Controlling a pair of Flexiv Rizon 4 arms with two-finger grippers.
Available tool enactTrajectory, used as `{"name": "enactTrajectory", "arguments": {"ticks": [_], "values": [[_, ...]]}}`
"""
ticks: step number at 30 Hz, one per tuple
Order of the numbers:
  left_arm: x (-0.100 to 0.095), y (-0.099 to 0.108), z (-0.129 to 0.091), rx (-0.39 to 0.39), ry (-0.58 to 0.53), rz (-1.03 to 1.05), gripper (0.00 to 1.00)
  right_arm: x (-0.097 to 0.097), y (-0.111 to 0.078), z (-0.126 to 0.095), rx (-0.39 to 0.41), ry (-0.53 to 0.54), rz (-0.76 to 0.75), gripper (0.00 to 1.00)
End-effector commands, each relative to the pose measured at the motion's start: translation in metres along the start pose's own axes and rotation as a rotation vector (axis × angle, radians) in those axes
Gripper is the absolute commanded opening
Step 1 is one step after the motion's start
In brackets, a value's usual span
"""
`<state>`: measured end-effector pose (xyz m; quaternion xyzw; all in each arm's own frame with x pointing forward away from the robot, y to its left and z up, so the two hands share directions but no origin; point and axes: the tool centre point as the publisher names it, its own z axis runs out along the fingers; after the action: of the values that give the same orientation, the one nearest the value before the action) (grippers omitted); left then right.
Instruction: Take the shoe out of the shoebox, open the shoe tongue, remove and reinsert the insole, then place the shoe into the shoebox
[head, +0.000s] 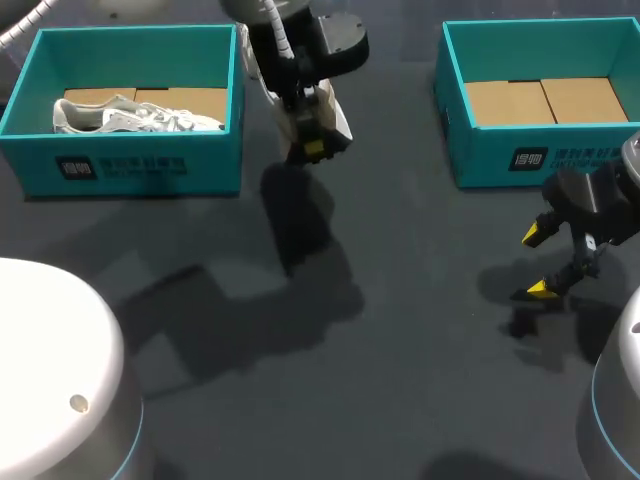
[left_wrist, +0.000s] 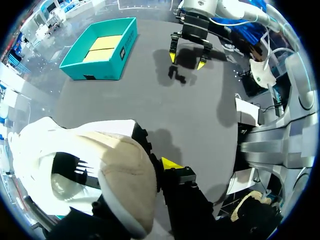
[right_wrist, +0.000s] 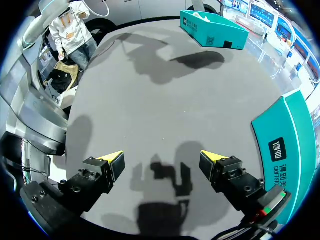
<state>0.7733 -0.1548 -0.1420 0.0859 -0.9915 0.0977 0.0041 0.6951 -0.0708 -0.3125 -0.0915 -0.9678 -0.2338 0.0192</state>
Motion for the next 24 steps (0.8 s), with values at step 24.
{"name": "enactTrajectory", "arguments": {"ticks": [24], "values": [[-0.21,0.145,-0.051,-0.03,-0.033,-0.047,0.0,0.002,0.0,0.0,0.001,-0.002,0.0,1.0]]}}
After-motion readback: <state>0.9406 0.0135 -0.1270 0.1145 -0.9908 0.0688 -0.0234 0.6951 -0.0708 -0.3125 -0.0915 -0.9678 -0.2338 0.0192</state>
